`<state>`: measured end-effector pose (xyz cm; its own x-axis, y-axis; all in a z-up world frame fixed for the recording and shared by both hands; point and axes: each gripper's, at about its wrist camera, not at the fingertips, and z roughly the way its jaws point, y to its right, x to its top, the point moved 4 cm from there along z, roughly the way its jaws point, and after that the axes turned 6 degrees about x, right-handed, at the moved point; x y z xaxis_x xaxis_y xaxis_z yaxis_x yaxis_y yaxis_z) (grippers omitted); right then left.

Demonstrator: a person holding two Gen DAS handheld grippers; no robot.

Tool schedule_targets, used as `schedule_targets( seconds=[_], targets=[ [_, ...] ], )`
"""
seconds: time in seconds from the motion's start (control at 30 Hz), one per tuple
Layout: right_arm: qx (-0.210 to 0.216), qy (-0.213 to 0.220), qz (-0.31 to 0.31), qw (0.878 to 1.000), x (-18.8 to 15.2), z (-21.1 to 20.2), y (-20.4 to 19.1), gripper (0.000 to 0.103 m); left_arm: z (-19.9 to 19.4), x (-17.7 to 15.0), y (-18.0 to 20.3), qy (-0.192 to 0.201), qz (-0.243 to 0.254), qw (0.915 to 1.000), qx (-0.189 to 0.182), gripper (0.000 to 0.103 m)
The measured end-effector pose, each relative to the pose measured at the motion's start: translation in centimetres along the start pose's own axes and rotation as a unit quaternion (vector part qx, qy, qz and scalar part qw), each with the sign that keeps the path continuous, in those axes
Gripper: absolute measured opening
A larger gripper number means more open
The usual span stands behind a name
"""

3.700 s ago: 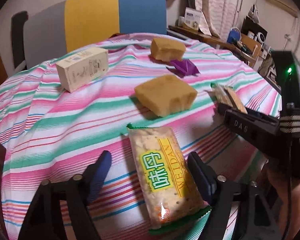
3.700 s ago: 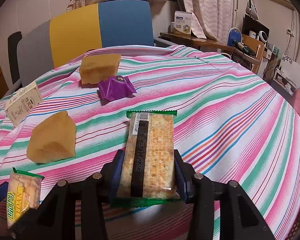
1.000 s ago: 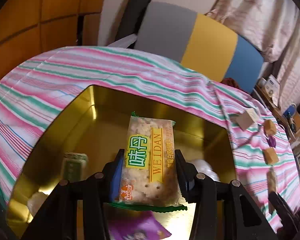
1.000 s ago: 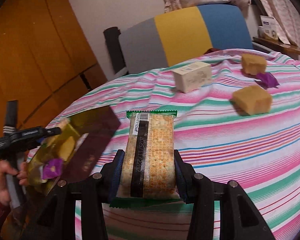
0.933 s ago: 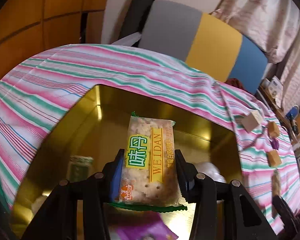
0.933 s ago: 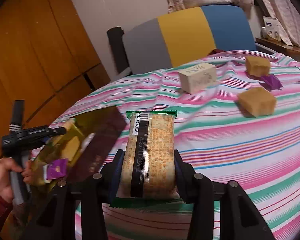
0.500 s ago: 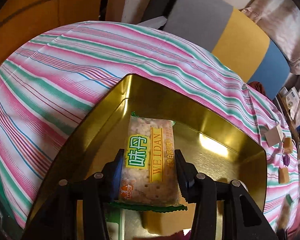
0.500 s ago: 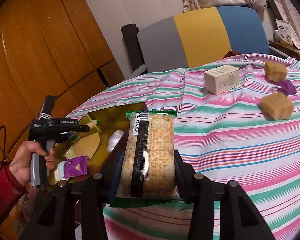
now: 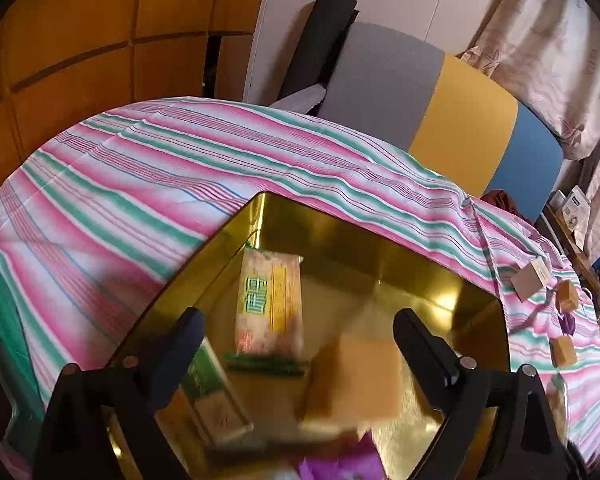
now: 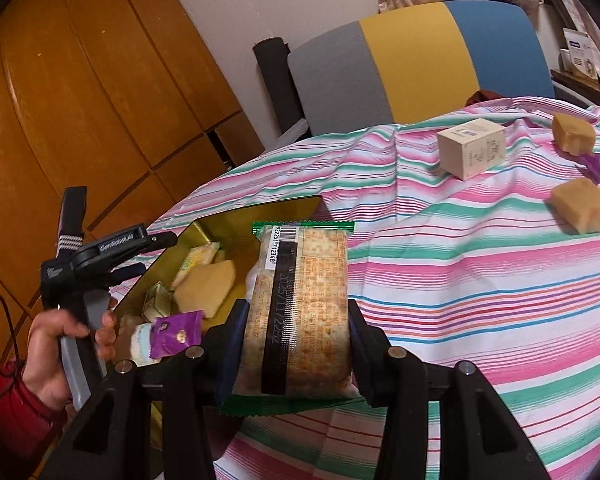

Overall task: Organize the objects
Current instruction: 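Lower the long cracker packet into the gold tray and open the right gripper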

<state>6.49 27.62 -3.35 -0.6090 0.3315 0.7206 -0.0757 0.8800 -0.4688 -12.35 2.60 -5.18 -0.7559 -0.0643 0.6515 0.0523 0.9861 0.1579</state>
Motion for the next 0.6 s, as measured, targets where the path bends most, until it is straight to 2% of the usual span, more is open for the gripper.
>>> schedule_targets(
  seconds=[0.27, 0.6],
  targets=[
    [0.023, -0.023, -0.028, 0.999, 0.2, 1.7, -2.5, 0.047, -2.6, -3.7, -0.9, -0.001, -0.024, 0.9995, -0.020, 0.100],
    [0.030, -0.067, -0.068, 0.995, 1.2, 5.2, -5.2, 0.047, -4.7, -5.7, 0.0, 0.013, 0.012, 0.9998, -0.008, 0.102]
  ],
)
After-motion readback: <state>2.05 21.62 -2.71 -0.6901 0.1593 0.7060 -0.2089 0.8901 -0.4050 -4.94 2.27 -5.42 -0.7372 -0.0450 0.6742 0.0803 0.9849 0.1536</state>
